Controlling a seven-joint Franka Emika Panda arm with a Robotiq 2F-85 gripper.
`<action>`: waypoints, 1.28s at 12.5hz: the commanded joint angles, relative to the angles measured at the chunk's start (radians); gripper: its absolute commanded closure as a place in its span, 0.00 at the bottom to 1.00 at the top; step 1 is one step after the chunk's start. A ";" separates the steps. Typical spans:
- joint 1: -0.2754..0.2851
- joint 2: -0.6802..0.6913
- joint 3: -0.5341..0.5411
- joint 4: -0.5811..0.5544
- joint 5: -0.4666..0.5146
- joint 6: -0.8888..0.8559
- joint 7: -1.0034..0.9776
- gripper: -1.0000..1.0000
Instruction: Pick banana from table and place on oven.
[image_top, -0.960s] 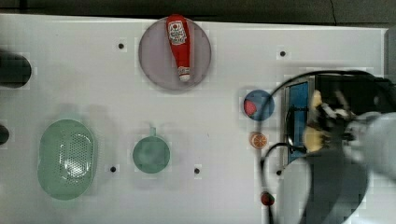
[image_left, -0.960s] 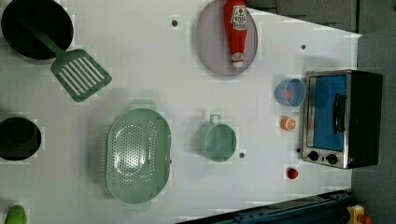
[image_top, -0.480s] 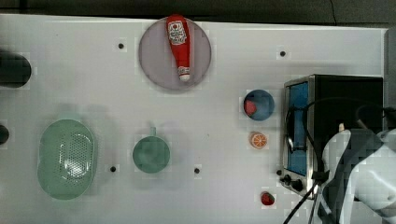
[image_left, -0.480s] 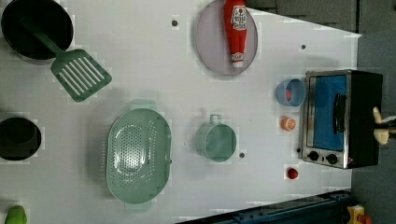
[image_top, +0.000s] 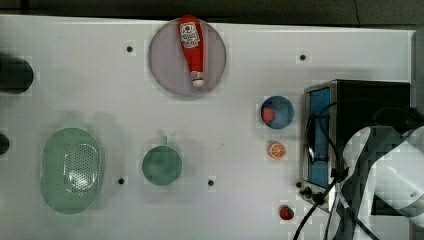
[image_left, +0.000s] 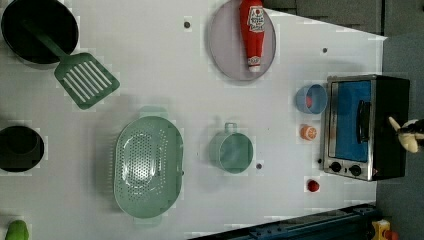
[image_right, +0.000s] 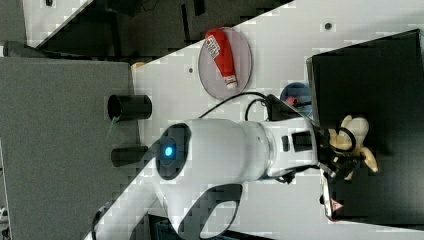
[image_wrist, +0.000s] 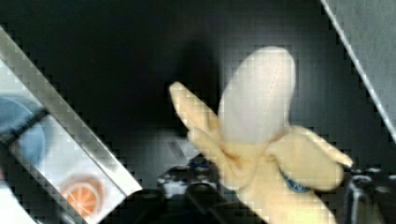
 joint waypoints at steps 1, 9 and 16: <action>0.002 -0.052 0.016 0.029 0.023 0.017 -0.053 0.01; 0.111 -0.314 0.212 0.038 -0.007 -0.276 0.323 0.00; 0.124 -0.423 0.527 0.038 0.000 -0.414 0.857 0.00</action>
